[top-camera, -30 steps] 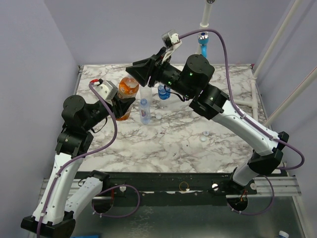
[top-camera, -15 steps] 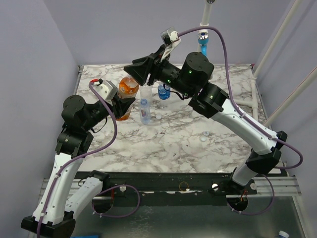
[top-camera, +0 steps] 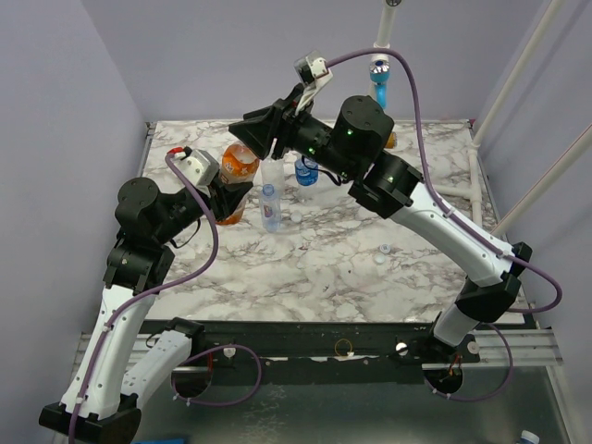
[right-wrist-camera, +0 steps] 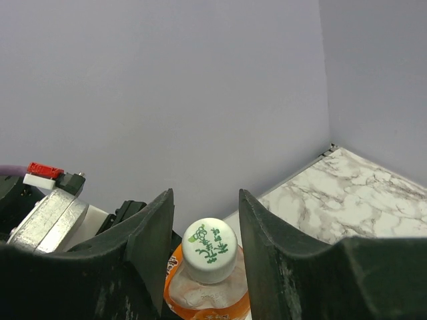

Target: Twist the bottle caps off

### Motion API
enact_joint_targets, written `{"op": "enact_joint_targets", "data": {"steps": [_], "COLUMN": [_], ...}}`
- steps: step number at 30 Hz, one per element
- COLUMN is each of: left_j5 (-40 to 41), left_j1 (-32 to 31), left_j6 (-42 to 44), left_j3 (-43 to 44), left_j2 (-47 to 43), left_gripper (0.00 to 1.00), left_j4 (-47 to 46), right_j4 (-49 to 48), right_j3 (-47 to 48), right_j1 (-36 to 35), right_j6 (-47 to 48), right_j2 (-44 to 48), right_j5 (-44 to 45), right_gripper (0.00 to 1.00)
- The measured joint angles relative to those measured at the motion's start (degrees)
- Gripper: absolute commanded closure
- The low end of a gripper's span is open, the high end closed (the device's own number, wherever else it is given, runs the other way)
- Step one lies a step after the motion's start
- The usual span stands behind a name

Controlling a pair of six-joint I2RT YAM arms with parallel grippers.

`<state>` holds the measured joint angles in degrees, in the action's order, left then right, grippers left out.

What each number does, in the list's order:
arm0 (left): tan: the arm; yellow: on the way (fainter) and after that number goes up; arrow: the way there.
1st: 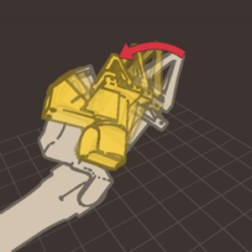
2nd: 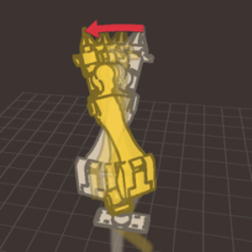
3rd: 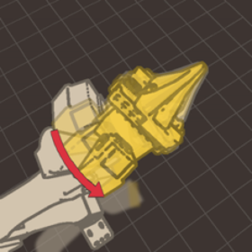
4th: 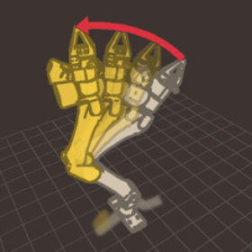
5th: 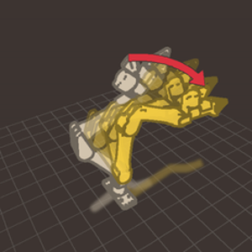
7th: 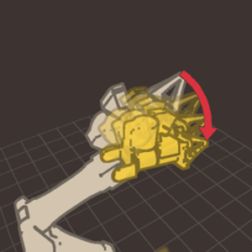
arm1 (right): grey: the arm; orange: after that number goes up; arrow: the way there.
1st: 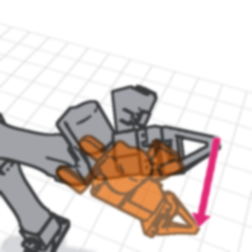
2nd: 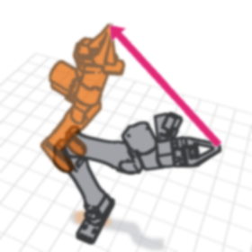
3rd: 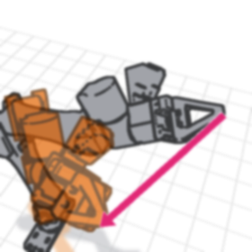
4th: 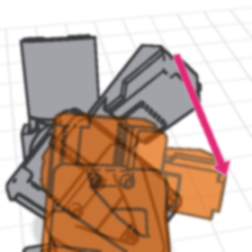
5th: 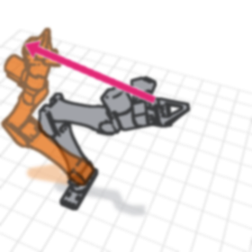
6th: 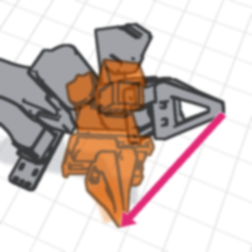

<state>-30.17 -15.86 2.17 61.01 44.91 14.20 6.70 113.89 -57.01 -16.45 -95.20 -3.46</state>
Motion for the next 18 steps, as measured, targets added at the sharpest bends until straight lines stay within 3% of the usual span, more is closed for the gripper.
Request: {"op": "enact_joint_targets", "data": {"steps": [14, 18], "left_j5": [0.0, 0.0], "left_j1": [0.0, 0.0], "left_j6": [-0.59, -0.68], "left_j3": [0.0, 0.0], "left_j2": [-0.07, -0.26], "left_gripper": [0.87, 0.87], "left_j4": [-0.42, -0.42], "right_j4": [-0.17, -0.35], "right_j3": [-0.59, -0.81], "right_j1": [0.0, 0.0], "right_j6": [0.0, 0.0], "right_j2": [0.0, 0.0], "right_j5": [0.0, 0.0], "right_gripper": [0.47, 0.62]}}
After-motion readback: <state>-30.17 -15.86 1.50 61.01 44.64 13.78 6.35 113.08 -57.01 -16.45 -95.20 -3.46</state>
